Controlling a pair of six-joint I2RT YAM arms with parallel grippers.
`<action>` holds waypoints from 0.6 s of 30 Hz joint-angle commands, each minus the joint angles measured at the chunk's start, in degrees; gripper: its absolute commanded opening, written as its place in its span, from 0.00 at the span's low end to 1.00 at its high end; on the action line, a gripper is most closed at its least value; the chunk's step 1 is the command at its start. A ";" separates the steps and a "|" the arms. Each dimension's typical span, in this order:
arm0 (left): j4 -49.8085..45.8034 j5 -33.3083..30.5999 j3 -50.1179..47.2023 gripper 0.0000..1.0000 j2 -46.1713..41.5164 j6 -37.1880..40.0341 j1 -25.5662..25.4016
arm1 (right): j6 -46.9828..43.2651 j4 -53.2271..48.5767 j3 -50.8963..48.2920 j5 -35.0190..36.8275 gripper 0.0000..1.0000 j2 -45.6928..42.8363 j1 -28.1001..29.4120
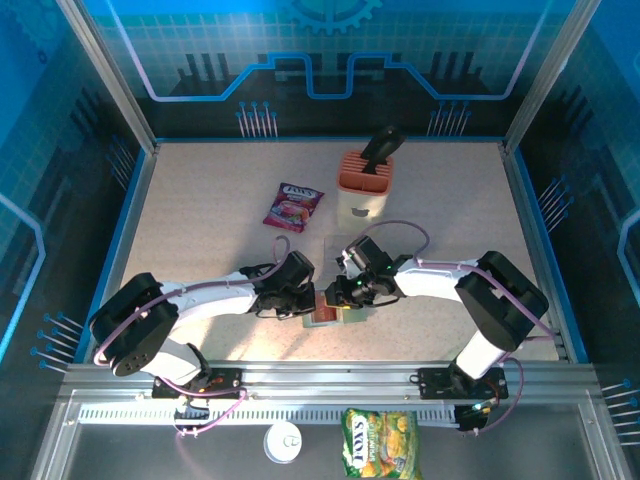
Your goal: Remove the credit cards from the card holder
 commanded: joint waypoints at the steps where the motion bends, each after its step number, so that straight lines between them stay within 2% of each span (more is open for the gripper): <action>1: -2.36 -0.75 -0.68 0.00 0.75 1.30 0.36 | -1.50 -3.97 1.50 2.70 0.28 -0.08 0.74; 18: -3.09 -1.15 0.72 0.00 1.05 2.02 0.42 | -2.76 -9.58 2.40 4.18 0.28 -3.68 0.75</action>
